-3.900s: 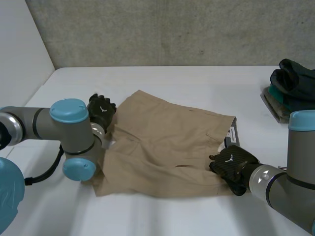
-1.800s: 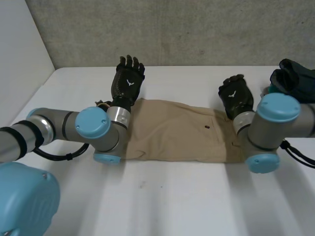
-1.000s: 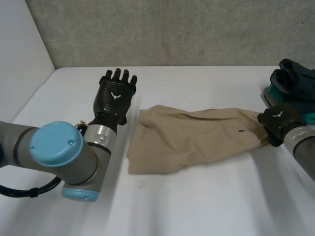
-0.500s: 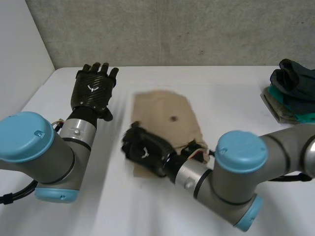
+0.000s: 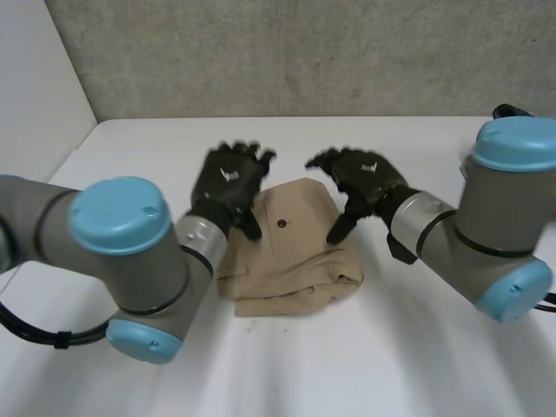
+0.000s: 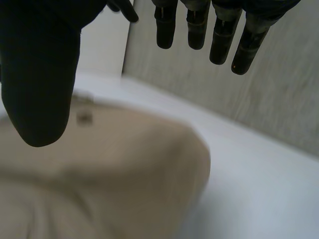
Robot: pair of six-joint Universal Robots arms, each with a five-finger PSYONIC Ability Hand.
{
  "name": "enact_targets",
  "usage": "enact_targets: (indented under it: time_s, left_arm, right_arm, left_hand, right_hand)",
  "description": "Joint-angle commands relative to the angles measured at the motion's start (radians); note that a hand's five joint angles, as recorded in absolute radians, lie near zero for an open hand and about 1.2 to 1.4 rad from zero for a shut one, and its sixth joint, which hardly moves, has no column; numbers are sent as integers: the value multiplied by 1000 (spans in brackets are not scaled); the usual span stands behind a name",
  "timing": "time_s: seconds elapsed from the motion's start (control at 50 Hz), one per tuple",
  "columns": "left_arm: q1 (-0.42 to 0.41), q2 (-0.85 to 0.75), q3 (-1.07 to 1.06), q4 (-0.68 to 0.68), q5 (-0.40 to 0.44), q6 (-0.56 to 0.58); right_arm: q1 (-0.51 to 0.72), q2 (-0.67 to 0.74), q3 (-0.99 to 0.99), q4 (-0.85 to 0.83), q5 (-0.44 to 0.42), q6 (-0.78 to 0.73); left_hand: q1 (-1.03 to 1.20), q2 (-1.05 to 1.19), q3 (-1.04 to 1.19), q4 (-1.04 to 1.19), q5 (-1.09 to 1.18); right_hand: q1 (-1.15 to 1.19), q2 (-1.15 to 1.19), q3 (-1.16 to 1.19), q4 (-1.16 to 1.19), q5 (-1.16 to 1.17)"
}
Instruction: Fold the laundry.
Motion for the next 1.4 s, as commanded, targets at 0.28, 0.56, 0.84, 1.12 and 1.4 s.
enact_targets:
  time_s: [0.28,0.56,0.84,1.12,1.4]
  left_arm:
    - [19,-223,150,-281,2,81]
    - [25,-84,201,-284,52,88]
    - [83,254,163,-371,417,22]
    - [88,271,172,-410,497,-5]
    - [86,269,181,-407,496,-10]
  right_arm:
    - [7,283,-249,233,111,-319]
    - [-1,54,-114,57,165,-327]
    - [54,-145,375,-257,154,-301]
    - [139,55,420,-515,161,-346]
    - [139,135,314,-634,161,-428]
  left_hand:
    - [20,6,-2,7,-12]
    - [-12,-27,-34,-26,-44]
    - [-1,-15,-22,-14,-32]
    - [5,-9,-16,-8,-26]
    - [8,-6,-14,-5,-23]
  right_hand:
    - [66,48,54,34,30]
    - [-27,-44,-38,-58,-62]
    - [-27,-44,-38,-58,-62]
    - [-27,-44,-38,-58,-62]
    - [-27,-44,-38,-58,-62]
